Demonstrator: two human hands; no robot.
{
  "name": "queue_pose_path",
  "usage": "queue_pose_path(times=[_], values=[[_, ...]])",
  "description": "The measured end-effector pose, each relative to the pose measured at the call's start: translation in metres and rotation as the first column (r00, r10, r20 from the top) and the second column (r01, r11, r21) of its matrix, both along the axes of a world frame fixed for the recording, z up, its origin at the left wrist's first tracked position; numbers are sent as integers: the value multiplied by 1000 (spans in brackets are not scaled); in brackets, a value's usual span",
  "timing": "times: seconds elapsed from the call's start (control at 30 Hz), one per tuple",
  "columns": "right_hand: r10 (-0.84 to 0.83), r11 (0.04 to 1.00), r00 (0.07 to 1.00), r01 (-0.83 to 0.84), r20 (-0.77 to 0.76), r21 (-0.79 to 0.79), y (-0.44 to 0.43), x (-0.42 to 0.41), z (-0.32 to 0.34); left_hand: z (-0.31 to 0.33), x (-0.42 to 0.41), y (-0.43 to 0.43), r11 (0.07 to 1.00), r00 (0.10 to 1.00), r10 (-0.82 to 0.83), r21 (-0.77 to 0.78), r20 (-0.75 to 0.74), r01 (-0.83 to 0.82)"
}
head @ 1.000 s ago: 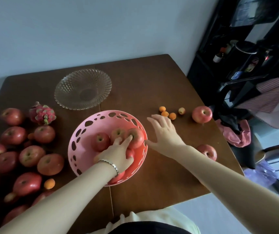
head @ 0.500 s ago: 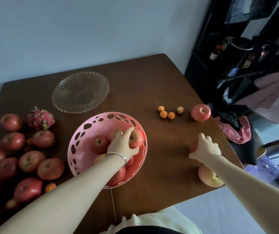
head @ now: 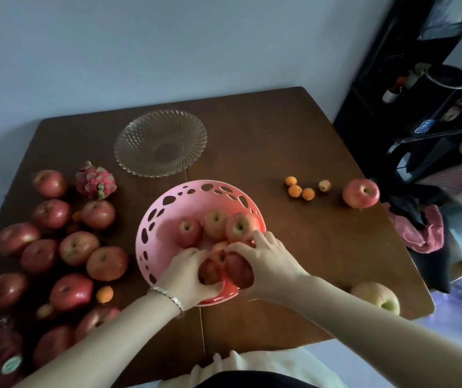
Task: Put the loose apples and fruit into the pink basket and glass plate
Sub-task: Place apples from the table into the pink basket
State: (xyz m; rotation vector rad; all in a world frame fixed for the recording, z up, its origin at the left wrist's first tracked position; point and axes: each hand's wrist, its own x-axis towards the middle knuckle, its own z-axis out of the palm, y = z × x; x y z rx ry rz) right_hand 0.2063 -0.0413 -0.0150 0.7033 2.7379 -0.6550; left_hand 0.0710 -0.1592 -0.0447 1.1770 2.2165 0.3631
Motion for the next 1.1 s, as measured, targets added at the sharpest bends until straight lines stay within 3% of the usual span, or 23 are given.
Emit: queue_pose_path(times=[0.1,0.23,0.4,0.6,0.8,0.9,1.0,1.1], values=[[13,994,1000,-15,20,106,-6,-11,-11,-1,-1,-3,996,998,62,56,13,-63],[4,990,998,-12,60,138,-17,-20,-18,-2,-1,-2,999,999,40,25,-10,-40],[-33,990,998,39,46,-136,-6,-14,-12,3,-4,-2,998,997,70,0,-22,-70],[-27,998,999,29,46,-47,-7,-13,-8,7,-4,5,991,994,65,-109,-86,-74],[-121,969,991,129,51,-212,2,-11,-12,7,-8,3,980,997,-13,-197,-77,-3],[-146,975,988,152,51,-163,-7,-10,-16,2,-8,-5,961,996,-85,-265,-16,78],[-145,987,988,148,60,-59,-11,-9,-18,1,-13,-8,982,999,24,-187,-34,-30],[-136,990,989,134,57,34,-20,-15,-20,4,-17,-7,978,998,21,-205,-55,-32]])
